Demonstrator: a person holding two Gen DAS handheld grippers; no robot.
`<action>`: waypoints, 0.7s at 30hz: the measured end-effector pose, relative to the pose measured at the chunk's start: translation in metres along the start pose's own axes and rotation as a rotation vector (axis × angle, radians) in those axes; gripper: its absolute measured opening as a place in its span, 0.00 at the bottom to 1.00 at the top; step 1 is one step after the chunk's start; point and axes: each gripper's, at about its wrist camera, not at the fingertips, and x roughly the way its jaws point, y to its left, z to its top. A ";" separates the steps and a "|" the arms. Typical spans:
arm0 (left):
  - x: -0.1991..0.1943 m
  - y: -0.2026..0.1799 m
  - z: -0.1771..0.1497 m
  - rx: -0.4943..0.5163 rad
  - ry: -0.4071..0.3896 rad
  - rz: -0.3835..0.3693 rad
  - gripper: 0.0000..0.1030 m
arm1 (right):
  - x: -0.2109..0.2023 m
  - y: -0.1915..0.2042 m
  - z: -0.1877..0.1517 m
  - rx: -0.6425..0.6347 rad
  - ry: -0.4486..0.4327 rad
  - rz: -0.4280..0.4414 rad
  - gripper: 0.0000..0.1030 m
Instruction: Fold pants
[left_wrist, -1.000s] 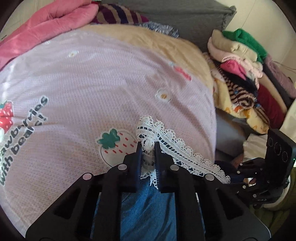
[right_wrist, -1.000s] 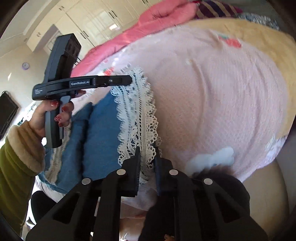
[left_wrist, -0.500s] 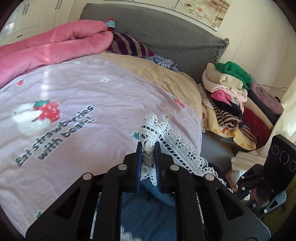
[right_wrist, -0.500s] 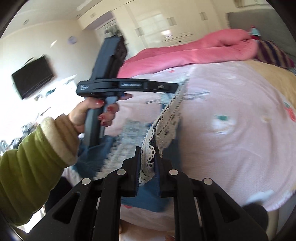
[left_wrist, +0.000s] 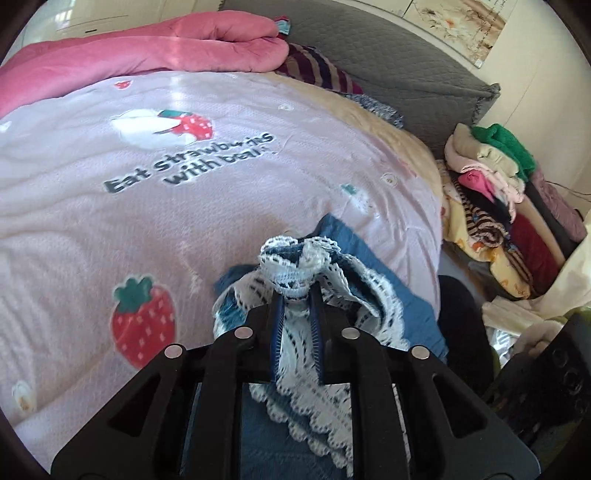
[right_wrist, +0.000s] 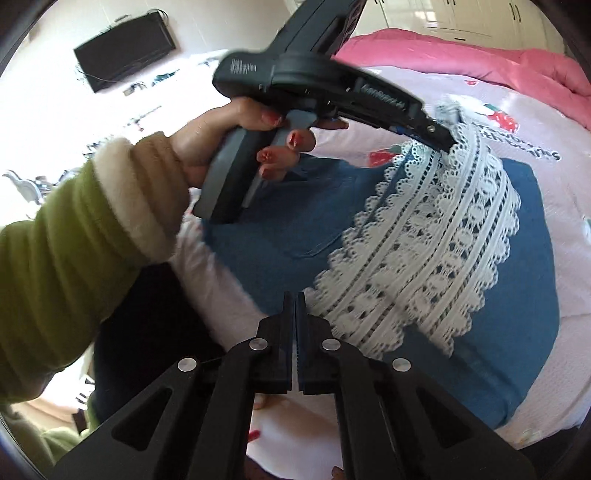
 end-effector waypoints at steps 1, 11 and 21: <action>-0.002 0.001 -0.002 -0.001 0.004 0.017 0.12 | -0.011 -0.003 -0.001 0.008 -0.024 0.010 0.01; -0.045 0.010 0.013 -0.127 -0.137 0.047 0.41 | -0.049 -0.012 -0.022 -0.287 -0.117 -0.319 0.68; 0.031 -0.051 0.044 -0.055 0.128 0.069 0.46 | 0.027 -0.014 -0.018 -0.419 0.053 -0.423 0.07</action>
